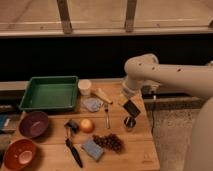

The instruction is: Wipe table surface with eraser

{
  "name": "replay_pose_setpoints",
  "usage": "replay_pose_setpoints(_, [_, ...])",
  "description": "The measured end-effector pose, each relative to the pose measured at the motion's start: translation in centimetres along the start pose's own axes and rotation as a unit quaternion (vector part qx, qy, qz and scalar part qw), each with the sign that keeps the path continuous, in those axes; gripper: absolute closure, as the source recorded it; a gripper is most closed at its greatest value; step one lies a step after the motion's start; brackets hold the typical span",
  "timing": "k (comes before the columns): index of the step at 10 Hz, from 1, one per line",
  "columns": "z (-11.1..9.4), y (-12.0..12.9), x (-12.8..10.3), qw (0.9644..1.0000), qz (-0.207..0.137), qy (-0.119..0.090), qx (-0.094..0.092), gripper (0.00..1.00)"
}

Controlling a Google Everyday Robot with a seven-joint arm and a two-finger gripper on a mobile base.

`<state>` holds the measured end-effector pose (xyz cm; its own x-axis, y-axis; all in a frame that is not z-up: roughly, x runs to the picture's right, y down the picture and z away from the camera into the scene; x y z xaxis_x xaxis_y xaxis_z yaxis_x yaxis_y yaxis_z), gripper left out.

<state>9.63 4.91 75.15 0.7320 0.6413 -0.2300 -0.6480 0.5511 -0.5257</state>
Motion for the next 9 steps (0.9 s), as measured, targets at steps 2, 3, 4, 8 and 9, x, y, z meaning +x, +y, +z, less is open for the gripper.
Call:
replay_pose_setpoints(2, [0.1,0.6,-3.2,0.9981,-0.012,-0.049,-0.033,1.0])
replay_pose_setpoints(3, [0.1,1.0,-4.2,0.997,-0.017,-0.062,-0.042,1.0])
replay_pose_setpoints(4, [0.1,1.0,-4.2,0.997,-0.016,-0.063,-0.043,1.0])
replay_pose_setpoints(8, [0.2,1.0,-4.2,0.997,-0.016,-0.062,-0.043,1.0])
replay_pose_setpoints(9, [0.6,0.9,-4.3,0.997,-0.011,-0.066,-0.041,1.0])
